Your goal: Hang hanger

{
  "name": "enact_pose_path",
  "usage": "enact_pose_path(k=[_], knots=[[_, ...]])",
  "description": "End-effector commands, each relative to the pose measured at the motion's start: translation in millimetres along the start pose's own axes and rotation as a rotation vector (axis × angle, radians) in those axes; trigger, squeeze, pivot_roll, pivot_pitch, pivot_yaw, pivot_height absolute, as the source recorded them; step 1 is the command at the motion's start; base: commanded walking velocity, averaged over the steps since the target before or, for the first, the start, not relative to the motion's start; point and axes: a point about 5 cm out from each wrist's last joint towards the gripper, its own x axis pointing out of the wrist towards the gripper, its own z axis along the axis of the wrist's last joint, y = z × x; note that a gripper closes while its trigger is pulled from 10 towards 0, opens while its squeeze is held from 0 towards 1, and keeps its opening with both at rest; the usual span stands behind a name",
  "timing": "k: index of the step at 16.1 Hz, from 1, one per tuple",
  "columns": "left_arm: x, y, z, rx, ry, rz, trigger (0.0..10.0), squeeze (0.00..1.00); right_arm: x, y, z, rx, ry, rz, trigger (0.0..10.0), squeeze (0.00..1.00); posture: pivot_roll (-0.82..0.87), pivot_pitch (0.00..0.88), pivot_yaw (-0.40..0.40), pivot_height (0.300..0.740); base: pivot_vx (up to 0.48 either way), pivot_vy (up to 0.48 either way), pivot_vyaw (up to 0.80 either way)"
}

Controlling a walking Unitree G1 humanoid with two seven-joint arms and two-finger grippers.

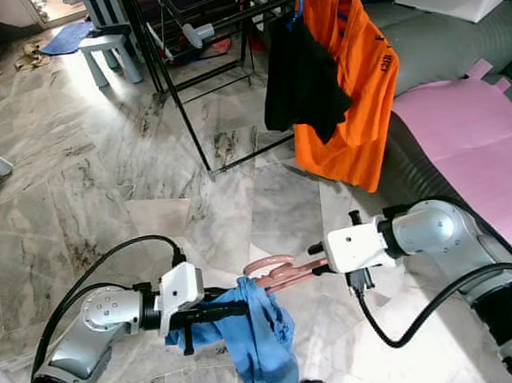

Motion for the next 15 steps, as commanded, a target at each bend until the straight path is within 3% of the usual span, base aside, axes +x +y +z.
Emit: enact_pose_path(k=[1, 11, 12, 13, 15], knots=[[-2.2, -0.6, 2.2, 0.025, -0.004, -0.004, 10.0, 0.00, 1.1, -2.6, 3.9, -0.018, -0.016, 0.016, 0.0, 0.00, -0.14, 0.119, 0.105, 0.740, 0.000, 0.000, 0.00], [-4.4, -0.9, -0.6, 0.040, 0.018, -0.016, 10.0, 0.00, 2.9, -4.1, -0.2, -0.012, -0.008, 0.000, 0.0, 0.00, -0.13, 0.111, 0.108, 0.740, 0.000, 0.000, 0.00], [-4.3, -0.6, -0.4, 0.031, 0.016, -0.011, 10.0, 0.05, 5.3, -2.1, -1.0, -0.004, -0.013, -0.009, 0.0, 0.00, -0.13, 0.112, 0.111, 0.740, 0.000, 0.000, 0.00], [-4.3, 0.0, 0.0, 0.030, 0.012, 0.001, 10.0, 1.00, 7.2, -0.5, -1.8, 0.002, -0.016, -0.014, 0.0, 0.00, -0.13, 0.114, 0.111, 0.740, 0.000, 0.000, 0.00], [-4.9, -2.7, -2.3, 0.019, 0.016, -0.007, 10.0, 1.00, 10.5, 1.4, -3.2, 0.007, -0.015, -0.023, 0.0, 0.00, -0.13, 0.116, 0.113, 0.740, 0.000, 0.000, 0.00]])
